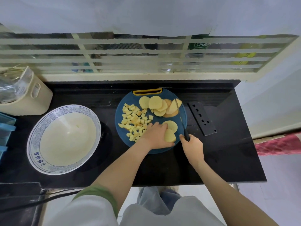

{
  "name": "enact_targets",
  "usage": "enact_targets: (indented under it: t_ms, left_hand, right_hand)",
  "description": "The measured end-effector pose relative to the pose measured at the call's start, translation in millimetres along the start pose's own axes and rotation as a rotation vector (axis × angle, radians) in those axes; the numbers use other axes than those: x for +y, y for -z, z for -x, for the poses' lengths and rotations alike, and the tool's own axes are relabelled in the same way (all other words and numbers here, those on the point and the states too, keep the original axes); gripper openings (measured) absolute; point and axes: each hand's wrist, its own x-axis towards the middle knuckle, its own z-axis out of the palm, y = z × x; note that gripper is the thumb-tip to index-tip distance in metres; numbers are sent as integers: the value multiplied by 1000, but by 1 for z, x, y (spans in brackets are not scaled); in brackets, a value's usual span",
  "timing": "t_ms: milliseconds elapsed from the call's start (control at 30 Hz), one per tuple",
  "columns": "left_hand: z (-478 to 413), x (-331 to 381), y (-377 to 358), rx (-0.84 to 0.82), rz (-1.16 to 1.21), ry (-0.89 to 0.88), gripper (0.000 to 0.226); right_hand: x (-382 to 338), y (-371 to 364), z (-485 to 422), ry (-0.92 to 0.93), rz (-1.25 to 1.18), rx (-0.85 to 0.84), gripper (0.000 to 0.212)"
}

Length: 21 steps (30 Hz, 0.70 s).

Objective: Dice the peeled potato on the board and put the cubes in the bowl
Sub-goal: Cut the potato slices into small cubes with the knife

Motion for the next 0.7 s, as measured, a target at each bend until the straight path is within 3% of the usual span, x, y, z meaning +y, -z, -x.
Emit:
enact_targets:
  t_ms: [133, 533, 700]
  left_hand:
    - [-15, 4, 6, 92, -24, 78, 72]
    - [-42, 13, 6, 175, -275, 75, 65]
    - [-48, 18, -2, 229, -237, 132, 61]
  right_hand:
    - [-1, 2, -2, -45, -105, 54, 35]
    - [-2, 3, -13, -90, -176, 75, 36]
    - [-4, -4, -17, -130, -217, 68, 36]
